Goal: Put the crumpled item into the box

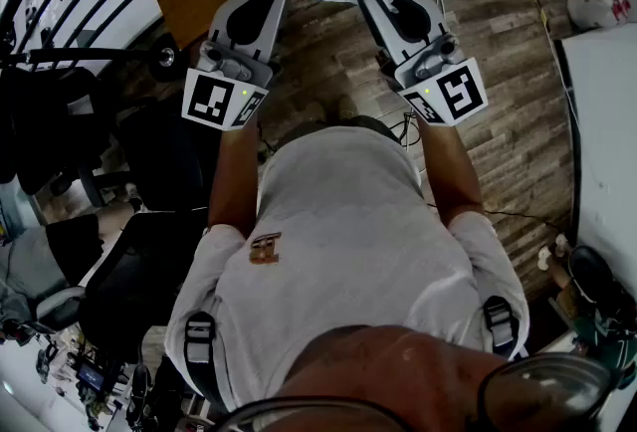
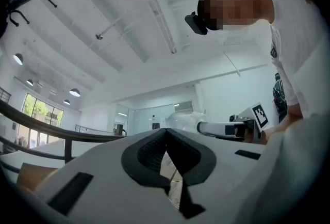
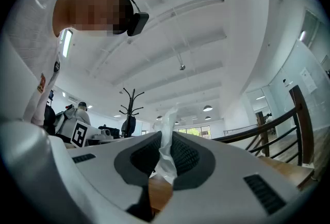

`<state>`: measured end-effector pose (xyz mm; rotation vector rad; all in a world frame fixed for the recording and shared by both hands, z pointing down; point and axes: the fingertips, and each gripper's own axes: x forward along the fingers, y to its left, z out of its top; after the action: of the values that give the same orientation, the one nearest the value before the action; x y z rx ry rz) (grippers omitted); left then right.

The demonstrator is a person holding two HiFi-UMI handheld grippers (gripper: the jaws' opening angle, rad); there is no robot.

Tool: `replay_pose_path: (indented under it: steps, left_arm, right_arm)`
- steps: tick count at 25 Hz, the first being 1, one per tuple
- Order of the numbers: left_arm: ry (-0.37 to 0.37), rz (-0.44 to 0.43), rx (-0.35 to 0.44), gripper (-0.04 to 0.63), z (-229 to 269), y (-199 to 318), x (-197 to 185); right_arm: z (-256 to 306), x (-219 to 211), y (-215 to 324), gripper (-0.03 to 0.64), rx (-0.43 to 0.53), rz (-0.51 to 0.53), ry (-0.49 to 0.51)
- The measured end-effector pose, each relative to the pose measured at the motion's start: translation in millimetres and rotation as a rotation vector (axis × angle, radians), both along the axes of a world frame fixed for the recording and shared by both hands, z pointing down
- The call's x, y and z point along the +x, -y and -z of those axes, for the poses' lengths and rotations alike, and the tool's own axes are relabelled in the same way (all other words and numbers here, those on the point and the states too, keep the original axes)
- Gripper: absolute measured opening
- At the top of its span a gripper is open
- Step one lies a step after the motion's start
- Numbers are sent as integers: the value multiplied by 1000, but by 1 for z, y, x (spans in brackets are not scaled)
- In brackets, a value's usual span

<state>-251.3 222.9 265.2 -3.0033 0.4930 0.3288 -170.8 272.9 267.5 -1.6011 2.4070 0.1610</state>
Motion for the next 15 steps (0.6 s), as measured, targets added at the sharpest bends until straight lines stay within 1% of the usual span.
replay_pose_path:
  steps: [5,11,15]
  left_arm:
    - [4,3,-1,20,-1,1,6]
    - [13,19,4,20,0,2,35]
    - [20,41,13,20,-1,4,48]
  right_arm:
    - [-1,6,0,64,-3,-3,3]
    - [2,43,-3,64,0,4,22]
    - [0,63,-3,64,9,10,19]
